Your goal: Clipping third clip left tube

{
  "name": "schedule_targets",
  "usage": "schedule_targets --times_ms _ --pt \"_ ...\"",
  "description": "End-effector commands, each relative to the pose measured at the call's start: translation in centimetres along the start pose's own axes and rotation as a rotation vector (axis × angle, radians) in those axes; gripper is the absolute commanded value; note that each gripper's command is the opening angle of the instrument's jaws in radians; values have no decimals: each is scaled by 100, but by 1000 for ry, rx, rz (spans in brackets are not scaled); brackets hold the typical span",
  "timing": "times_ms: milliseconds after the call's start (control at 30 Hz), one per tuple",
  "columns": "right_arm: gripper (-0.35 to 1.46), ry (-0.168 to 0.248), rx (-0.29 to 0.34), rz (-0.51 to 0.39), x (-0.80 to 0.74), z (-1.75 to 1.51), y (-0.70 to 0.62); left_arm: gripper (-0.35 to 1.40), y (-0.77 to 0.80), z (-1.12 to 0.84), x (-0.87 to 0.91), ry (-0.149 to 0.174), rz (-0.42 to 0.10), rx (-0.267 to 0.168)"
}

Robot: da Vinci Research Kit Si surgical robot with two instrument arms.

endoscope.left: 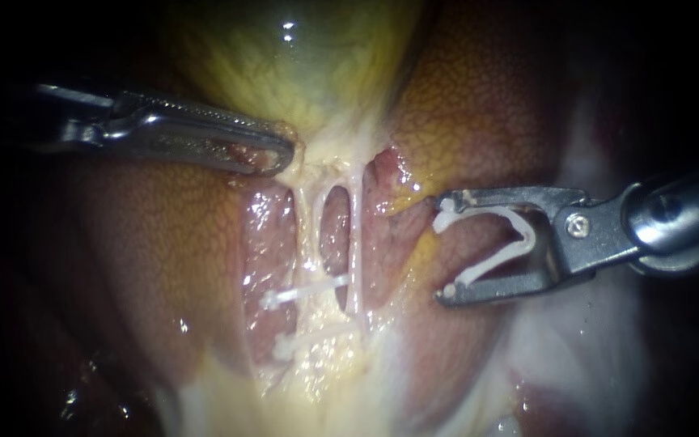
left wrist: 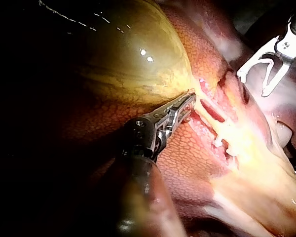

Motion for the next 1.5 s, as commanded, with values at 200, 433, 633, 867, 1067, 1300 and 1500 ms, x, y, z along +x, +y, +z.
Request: schedule_targets --times_ms 200,433,633,867,1067,1300,1500 --pt "50 0 0 0 0 0 0 -35 -1 -9 -4 -2 -2 6" --pt "50 0 -1 0 0 1 0 -35 -2 -48 -24 -31 8 -1" --pt "50 1 2 -1 0 1 0 -35 1 -74 -36 -63 5 -16" --pt "50 1 4 0 1 3 0 -35 0 -80 -38 -71 5 -21" --pt "50 23 26 36 5 10 1 -35 -1 -78 -36 -72 5 -24" --pt "50 83 71 131 14 27 5 -35 -5 -74 -33 -73 6 -29" --pt "50 121 107 188 22 44 10 -35 -8 -74 -34 -74 5 -34"
